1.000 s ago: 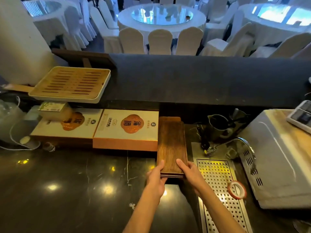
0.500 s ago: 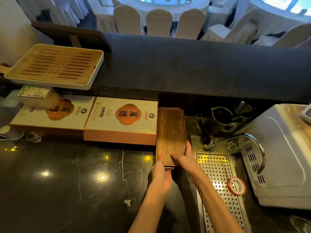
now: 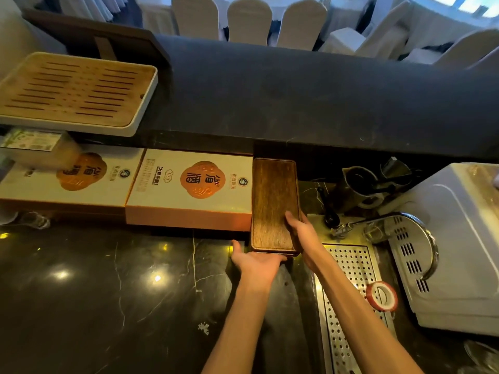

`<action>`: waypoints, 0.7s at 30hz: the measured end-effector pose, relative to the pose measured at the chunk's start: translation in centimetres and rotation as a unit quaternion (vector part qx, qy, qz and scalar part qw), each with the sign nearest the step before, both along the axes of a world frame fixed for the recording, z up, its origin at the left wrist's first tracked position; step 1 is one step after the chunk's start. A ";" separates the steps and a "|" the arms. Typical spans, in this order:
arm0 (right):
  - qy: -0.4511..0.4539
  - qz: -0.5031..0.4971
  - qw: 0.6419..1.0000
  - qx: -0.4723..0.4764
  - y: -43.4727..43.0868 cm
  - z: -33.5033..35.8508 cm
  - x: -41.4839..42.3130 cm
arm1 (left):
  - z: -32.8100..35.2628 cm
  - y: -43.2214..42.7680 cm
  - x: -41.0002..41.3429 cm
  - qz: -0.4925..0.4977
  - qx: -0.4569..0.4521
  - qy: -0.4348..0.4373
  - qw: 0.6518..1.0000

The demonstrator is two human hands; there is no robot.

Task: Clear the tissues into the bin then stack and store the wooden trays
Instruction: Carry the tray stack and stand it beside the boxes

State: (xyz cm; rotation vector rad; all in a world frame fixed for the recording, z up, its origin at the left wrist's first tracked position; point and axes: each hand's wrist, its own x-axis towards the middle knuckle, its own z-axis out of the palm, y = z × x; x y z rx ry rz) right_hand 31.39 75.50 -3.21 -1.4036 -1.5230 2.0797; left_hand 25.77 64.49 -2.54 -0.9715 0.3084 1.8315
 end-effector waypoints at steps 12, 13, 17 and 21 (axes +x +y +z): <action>-0.014 0.010 1.000 0.014 0.7 -1.7 0.1 | 0.8 0.4 -1.4 -0.049 -0.038 -0.010 0.998; -0.019 0.013 1.000 0.019 0.7 -2.0 0.0 | 1.1 0.2 -1.4 -0.105 -0.068 0.037 0.991; 0.024 0.000 0.998 -0.056 1.0 -1.9 0.0 | 1.6 0.6 -1.5 -0.195 -0.229 0.161 0.940; 0.036 0.000 0.995 -0.091 1.6 -2.1 -0.1 | 2.5 1.3 -3.9 -0.161 -0.161 -0.062 0.972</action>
